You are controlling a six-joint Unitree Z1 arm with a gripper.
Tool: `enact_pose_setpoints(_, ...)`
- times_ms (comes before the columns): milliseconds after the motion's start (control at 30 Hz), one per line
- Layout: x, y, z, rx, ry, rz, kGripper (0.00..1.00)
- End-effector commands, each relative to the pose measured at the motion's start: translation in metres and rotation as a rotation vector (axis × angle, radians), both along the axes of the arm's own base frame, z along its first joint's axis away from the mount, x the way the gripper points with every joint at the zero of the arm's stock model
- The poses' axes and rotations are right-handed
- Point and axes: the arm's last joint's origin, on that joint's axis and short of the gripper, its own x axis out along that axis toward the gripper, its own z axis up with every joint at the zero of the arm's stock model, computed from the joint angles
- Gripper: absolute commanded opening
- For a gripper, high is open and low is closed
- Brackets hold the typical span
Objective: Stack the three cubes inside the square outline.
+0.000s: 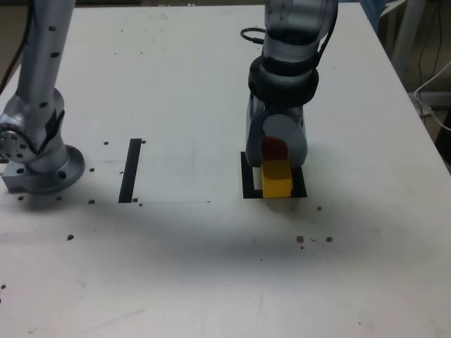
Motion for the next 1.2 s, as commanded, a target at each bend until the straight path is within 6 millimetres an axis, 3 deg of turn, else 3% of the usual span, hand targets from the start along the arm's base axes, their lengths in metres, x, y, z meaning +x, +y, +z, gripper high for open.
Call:
enact_pose_setpoints(0, 0.001, 0.000, -0.003, -0.004, 0.007, -0.001, 0.36)
enact_pose_setpoints(233, 0.001, 0.000, -0.007, -0.012, 0.023, -0.007, 0.50)
enact_pose_setpoints(433, 0.004, -0.001, -0.010, -0.019, 0.003, -0.036, 0.86)
enact_pose_setpoints(533, 0.003, -0.001, -0.010, -0.022, -0.002, -0.046, 0.97)
enact_pose_setpoints(967, -0.008, 0.000, -0.005, -0.022, -0.004, -0.026, 0.99)
enact_pose_setpoints(1167, -0.021, 0.001, 0.008, -0.023, -0.022, -0.020, 0.99)
